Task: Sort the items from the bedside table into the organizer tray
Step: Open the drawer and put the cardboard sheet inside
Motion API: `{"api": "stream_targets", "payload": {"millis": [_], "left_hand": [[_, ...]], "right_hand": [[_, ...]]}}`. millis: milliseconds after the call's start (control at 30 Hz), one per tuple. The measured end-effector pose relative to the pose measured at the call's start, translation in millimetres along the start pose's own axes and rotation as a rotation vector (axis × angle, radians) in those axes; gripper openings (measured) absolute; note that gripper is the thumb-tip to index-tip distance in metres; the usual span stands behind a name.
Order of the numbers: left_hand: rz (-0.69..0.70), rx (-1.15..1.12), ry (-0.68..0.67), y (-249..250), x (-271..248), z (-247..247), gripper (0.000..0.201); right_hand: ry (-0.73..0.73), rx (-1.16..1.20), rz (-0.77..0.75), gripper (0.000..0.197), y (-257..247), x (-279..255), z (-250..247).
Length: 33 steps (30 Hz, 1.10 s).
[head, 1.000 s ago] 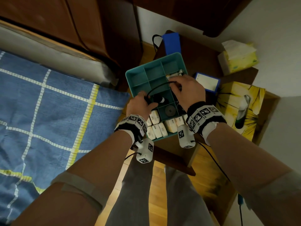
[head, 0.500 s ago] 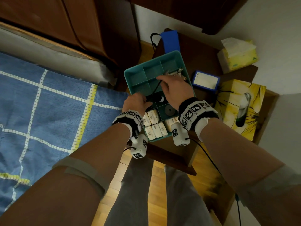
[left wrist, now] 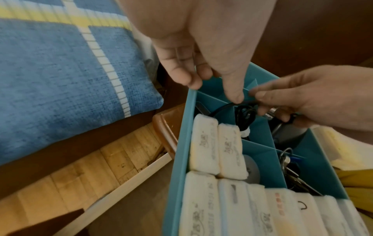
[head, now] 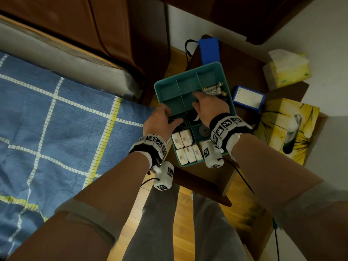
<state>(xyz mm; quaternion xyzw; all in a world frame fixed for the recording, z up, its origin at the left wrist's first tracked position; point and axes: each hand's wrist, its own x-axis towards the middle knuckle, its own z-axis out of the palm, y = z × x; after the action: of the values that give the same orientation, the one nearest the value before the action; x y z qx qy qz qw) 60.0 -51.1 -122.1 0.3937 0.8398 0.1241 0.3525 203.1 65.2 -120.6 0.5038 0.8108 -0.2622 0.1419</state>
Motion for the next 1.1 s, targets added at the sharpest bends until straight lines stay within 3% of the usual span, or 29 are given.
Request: {"api": "stream_targets", "payload": {"millis": [100, 367, 533, 633, 733, 833, 933, 1000, 1100], "left_hand": [[0.033, 0.055, -0.018, 9, 3, 2, 0.045], [0.027, -0.015, 0.002, 45, -9, 5, 0.027], [0.124, -0.122, -0.102, 106, -31, 20, 0.014], [0.129, -0.169, -0.232, 145, -49, 54, 0.014], [0.105, -0.22, -0.332, 178, -74, 94, 0.014], [0.051, -0.239, -0.419, 200, -99, 133, 0.033], [-0.039, -0.22, -0.473, 210, -117, 162, 0.036], [-0.109, -0.24, -0.43, 200, -117, 182, 0.028], [-0.225, -0.215, -0.385, 178, -117, 198, 0.034]], "right_hand": [[0.156, 0.035, 0.059, 0.035, -2, 1, -5], [0.332, 0.229, 0.081, 0.027, 43, -45, -12], [0.492, 0.177, 0.281, 0.032, 114, -92, -30], [0.533, 0.116, 0.533, 0.056, 165, -123, -34], [0.469, 0.293, 0.755, 0.084, 210, -155, -31], [0.217, 0.597, 0.838, 0.103, 243, -178, -18], [0.037, 0.719, 0.761, 0.101, 255, -188, -4], [0.012, 0.737, 0.725, 0.093, 257, -188, 2], [0.058, 0.751, 0.732, 0.081, 263, -191, 3]]}}
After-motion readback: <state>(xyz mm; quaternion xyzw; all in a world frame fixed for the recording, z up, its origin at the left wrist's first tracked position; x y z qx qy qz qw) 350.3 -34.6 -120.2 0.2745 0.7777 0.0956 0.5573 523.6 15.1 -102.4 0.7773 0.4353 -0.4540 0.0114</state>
